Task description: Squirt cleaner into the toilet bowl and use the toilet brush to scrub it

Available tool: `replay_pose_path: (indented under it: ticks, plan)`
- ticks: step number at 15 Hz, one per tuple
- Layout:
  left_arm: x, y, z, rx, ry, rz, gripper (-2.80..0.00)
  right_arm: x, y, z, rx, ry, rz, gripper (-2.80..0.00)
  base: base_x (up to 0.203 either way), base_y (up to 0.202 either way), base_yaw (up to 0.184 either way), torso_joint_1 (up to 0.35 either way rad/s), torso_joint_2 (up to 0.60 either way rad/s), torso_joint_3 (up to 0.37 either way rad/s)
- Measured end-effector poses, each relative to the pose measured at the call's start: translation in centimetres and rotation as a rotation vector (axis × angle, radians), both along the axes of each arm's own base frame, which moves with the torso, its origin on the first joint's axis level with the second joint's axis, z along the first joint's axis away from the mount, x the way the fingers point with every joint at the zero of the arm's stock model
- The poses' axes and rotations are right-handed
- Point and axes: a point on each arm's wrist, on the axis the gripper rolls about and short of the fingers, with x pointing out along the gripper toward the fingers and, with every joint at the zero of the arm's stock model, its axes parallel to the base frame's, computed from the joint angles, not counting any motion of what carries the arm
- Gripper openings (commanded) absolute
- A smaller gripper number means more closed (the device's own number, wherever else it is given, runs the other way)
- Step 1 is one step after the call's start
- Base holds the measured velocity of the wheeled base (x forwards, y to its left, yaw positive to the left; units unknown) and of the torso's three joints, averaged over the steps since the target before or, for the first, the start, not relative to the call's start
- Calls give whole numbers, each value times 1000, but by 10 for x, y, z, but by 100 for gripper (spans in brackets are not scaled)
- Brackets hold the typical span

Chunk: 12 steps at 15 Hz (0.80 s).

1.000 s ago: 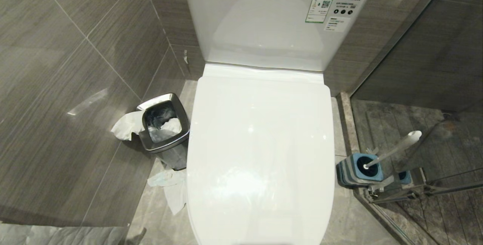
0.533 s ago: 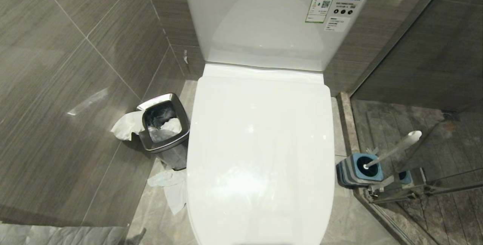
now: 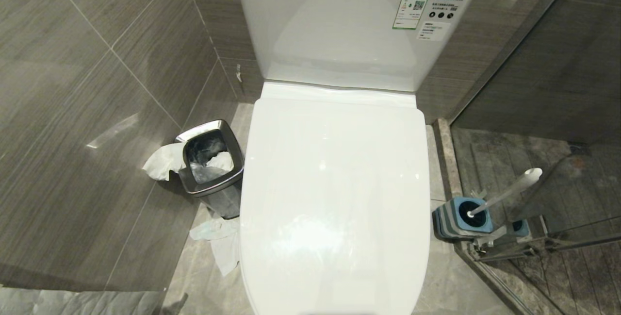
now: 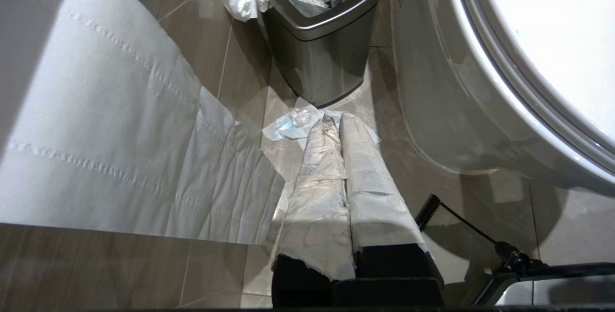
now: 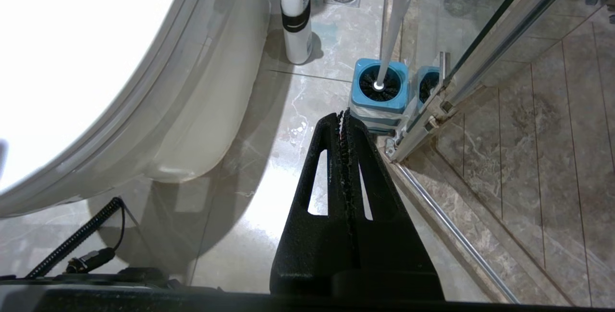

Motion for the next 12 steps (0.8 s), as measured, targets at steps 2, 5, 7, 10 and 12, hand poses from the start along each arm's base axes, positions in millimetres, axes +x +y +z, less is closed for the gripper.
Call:
replay_pose_path:
  ticks: [2,5,7,10,12]
  plan:
    - [0,0,0,-1,0,5,-280,0,0,0,0,0,0,-280,0,0,0,0,0,0]
    - [0,0,0,-23,-1,11,-280,0,0,0,0,0,0,-280,0,0,0,0,0,0]
    - [0,0,0,-44,-1,14,-280,0,0,0,0,0,0,-280,0,0,0,0,0,0]
    - [0,0,1,-45,-4,14,-280,0,0,0,0,0,0,-280,0,0,0,0,0,0]
    - [0,0,1,-8,-5,6,-280,0,0,0,0,0,0,-280,0,0,0,0,0,0]
